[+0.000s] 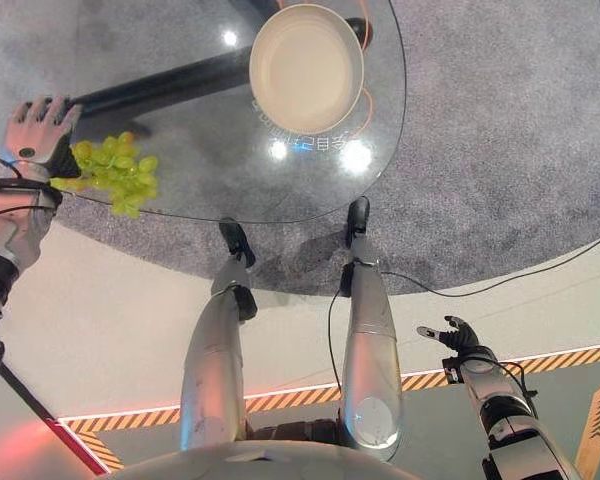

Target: Pick up fruits into the plate

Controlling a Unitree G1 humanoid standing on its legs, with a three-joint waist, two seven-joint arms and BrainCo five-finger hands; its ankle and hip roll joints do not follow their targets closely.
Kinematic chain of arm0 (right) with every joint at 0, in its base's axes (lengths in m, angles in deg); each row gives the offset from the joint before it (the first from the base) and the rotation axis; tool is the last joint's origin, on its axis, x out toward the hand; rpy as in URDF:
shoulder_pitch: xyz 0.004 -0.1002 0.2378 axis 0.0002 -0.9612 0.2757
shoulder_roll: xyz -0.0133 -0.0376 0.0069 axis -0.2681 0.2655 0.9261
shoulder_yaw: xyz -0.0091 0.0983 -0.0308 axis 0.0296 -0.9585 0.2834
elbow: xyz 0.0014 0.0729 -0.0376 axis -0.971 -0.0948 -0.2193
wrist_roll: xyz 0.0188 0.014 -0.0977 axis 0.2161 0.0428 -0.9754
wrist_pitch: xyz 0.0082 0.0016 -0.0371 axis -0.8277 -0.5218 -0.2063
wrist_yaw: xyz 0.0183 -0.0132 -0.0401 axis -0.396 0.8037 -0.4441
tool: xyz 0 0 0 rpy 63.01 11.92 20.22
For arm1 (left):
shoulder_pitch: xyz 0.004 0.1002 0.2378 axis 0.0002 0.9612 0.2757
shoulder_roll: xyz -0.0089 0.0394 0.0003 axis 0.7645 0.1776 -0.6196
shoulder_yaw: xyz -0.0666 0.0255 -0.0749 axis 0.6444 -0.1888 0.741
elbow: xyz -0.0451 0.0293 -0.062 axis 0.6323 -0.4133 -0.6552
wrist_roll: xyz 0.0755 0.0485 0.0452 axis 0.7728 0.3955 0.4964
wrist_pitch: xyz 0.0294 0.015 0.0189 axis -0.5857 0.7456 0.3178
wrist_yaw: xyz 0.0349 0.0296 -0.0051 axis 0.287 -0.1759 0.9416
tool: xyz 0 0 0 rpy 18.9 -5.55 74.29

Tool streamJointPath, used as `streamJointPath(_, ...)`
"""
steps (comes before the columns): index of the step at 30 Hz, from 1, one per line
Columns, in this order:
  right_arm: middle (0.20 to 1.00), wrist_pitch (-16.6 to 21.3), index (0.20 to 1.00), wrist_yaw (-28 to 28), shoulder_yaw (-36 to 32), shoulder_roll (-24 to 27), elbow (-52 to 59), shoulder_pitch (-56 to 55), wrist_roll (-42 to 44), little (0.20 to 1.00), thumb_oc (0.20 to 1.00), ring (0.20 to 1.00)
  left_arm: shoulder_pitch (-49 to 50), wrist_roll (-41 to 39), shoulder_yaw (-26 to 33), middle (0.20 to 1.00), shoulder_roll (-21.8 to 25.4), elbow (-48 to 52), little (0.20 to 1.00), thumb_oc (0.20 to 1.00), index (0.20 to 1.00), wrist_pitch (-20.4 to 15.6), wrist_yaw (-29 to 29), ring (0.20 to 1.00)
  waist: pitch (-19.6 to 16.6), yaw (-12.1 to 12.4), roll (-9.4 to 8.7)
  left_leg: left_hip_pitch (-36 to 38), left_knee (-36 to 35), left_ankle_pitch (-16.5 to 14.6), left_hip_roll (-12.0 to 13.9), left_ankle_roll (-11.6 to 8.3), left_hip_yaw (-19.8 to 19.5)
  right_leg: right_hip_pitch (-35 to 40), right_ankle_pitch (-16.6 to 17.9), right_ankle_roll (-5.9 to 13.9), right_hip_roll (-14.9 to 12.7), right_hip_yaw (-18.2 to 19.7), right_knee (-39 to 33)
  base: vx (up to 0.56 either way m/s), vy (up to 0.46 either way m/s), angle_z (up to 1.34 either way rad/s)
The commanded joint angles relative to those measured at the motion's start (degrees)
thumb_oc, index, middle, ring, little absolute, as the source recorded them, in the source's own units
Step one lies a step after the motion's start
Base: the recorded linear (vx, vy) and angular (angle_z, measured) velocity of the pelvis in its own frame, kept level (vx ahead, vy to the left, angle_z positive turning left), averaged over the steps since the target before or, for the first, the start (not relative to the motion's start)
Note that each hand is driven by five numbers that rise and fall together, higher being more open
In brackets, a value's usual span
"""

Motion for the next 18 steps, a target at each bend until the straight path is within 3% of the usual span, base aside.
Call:
streamJointPath(1,1.0,-0.47,1.0,0.26,-1.27,4.13,-2.08,-3.65,-0.07,1.0,1.0,1.0,0.82,0.08,0.27,1.0,0.62,-2.42,1.0,1.0,1.0,1.1,-2.31,1.0,-1.47,-1.32,1.68,-4.97,9.74,-10.25,-5.47,1.65,0.69,0.76,-1.62,-0.05,5.62,-1.78,-1.83,0.0,0.0,0.0)
streamJointPath(6,1.0,-1.13,1.0,1.31,-1.3,4.53,-1.11,-3.1,0.7,1.0,1.0,1.0,1.0,-0.51,-1.86,1.0,0.37,-3.08,1.0,1.0,1.0,1.85,-12.72,1.0,-1.47,-1.57,1.78,-6.28,10.63,-10.67,-5.35,1.64,0.53,-0.53,-1.39,0.0,5.62,-1.34,-1.77,0.0,0.0,0.0)
streamJointPath(11,1.0,-1.58,1.0,1.54,-1.57,4.94,-0.24,-3.38,0.87,1.0,1.0,1.0,2.79,-0.06,-3.1,1.0,0.41,-2.17,1.0,1.0,1.0,5.29,-21.72,1.0,-1.47,-1.63,1.84,-6.71,10.92,-10.99,-5.22,1.72,0.48,-0.96,-1.15,0.19,5.56,-1.28,-1.72,0.0,0.0,0.0)
streamJointPath(18,1.0,-1.35,1.0,1.19,-1.88,5.18,0.13,-3.88,1.02,1.0,1.0,1.0,2.87,-1.26,-3.75,1.0,1.63,-0.92,1.0,1.0,1.0,8.41,-21.6,1.0,-1.47,-1.49,1.63,-7.23,11.44,-11.34,-5.23,1.97,0.14,-1.15,-1.21,0.16,5.72,-1.42,-1.6,0.0,0.0,0.0)
